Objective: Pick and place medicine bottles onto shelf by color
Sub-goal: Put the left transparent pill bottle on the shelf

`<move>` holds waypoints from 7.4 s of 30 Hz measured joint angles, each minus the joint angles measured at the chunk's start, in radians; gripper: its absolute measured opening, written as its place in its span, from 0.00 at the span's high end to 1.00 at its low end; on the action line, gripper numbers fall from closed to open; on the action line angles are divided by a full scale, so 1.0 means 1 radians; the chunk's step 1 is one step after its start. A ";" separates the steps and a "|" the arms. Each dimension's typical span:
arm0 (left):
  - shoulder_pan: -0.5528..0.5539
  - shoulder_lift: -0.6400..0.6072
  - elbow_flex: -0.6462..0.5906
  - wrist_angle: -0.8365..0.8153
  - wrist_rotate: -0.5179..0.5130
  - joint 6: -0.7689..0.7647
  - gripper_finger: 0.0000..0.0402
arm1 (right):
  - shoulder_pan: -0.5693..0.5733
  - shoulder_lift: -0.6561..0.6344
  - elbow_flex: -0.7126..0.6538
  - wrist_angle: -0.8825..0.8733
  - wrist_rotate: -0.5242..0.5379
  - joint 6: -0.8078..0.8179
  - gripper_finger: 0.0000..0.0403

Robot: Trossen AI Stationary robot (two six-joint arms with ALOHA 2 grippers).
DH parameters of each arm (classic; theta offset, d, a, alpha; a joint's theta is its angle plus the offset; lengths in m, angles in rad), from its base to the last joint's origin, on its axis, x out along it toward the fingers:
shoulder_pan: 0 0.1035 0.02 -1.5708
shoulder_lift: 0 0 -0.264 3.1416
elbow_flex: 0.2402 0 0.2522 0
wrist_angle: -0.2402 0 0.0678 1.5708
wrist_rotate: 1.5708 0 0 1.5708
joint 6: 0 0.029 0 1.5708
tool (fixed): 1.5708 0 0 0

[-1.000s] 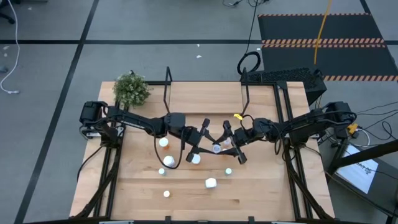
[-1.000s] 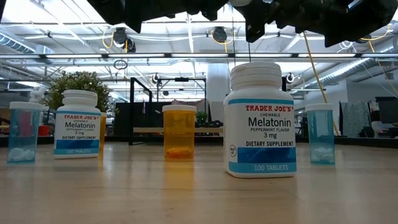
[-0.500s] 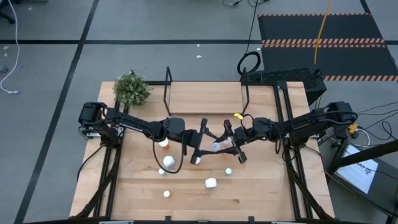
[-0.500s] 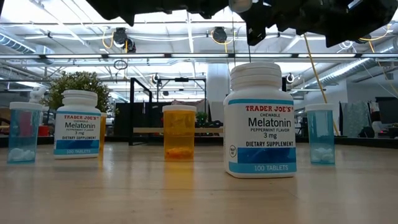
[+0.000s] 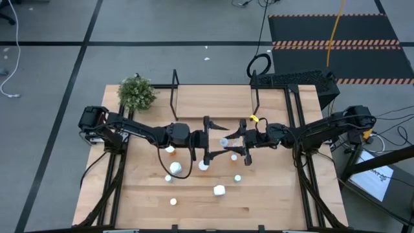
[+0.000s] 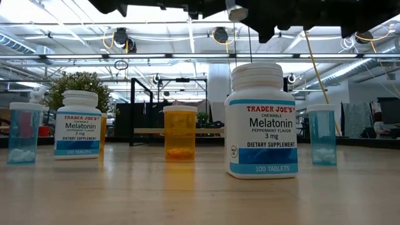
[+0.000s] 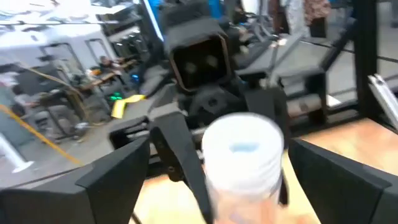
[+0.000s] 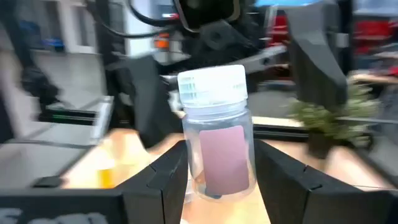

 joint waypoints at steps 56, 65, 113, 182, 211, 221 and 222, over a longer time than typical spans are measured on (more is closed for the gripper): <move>0.029 0.086 0.028 0.219 -0.183 -0.115 0.31 | 0.157 0.030 -0.001 0.138 0.705 -0.128 0.60; 0.030 0.105 0.056 0.222 -0.163 -0.100 0.44 | 0.154 0.031 -0.001 0.134 0.700 -0.130 0.60; 0.125 -0.050 0.055 -0.037 0.503 -0.127 0.60 | 0.111 -0.230 -0.001 -0.283 0.061 0.071 0.20; 0.108 -0.122 0.055 -0.299 0.454 -0.112 0.31 | -0.037 0.197 0.096 0.120 -0.250 0.122 0.60; -0.066 -0.228 0.055 -0.421 -0.258 -0.284 0.28 | -0.028 0.015 0.096 -0.135 0.191 -0.097 0.60; -0.071 -0.165 0.056 -0.288 -0.339 -0.295 0.28 | -0.028 0.016 0.096 -0.128 0.437 -0.140 0.60; -0.071 -0.155 0.056 -0.274 -0.365 -0.290 0.28 | -0.028 0.016 0.096 -0.128 0.459 -0.140 0.60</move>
